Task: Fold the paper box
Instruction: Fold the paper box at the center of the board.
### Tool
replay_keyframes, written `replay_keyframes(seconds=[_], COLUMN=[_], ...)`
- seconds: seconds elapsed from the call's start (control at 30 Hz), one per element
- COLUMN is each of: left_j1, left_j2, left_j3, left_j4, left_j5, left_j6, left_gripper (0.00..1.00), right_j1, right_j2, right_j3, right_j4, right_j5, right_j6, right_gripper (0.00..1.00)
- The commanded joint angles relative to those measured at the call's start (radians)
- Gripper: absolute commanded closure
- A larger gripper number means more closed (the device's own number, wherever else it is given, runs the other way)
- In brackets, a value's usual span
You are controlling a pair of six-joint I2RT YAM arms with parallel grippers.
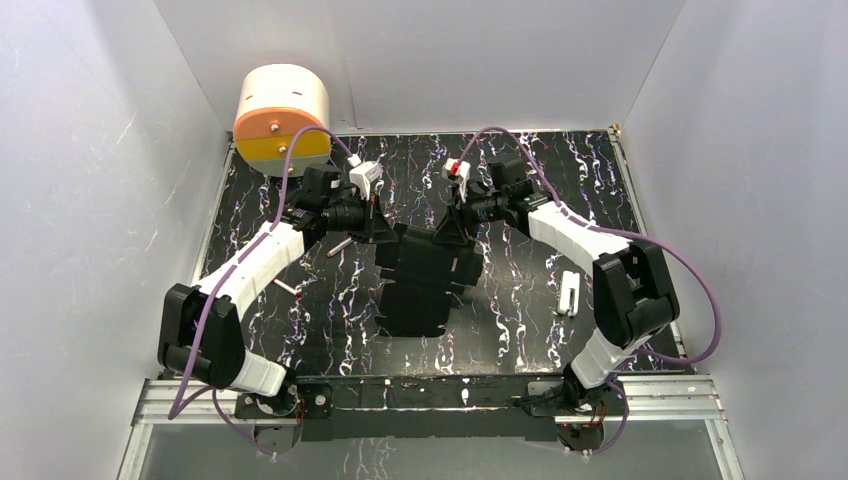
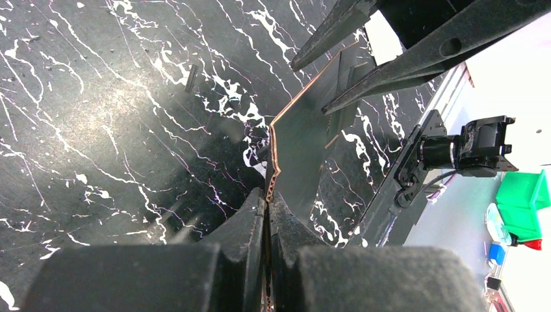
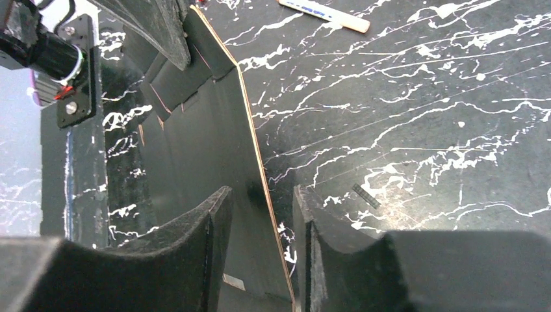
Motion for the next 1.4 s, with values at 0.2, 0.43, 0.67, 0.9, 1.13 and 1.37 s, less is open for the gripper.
replay_keyframes(seconds=[0.2,0.43,0.67,0.9,1.13,1.37], left_j1=[-0.006,-0.006,-0.006,-0.006,-0.059,-0.174], left_j2=[-0.013,-0.005,-0.044,-0.156,-0.208,-0.093], left_j3=[0.019,0.018,0.013,-0.044,-0.205,-0.311], left_j4=[0.020,0.046,-0.008,-0.106,0.078,0.342], left_j5=[0.039,0.020,-0.235,-0.483,-0.312,-0.348], left_j6=[-0.002,-0.042,-0.113,-0.266,-0.502,-0.643], left_gripper=[1.00,1.00,0.78,0.58,0.57,0.72], right_j1=[-0.003,0.031,0.037,0.065,0.116,0.167], right_j2=[0.013,0.008,-0.039,-0.113,-0.148,-0.118], right_j3=[0.063,0.062,0.010,-0.100,-0.193,-0.222], right_j4=[-0.034,-0.083,-0.042,0.066,0.202,0.248], right_j5=[-0.114,-0.106,0.080,0.282,0.424,0.538], right_j6=[-0.040,-0.102,-0.087,-0.067,-0.047,-0.055], right_gripper=[0.74,0.92,1.00,1.00,1.00,1.00])
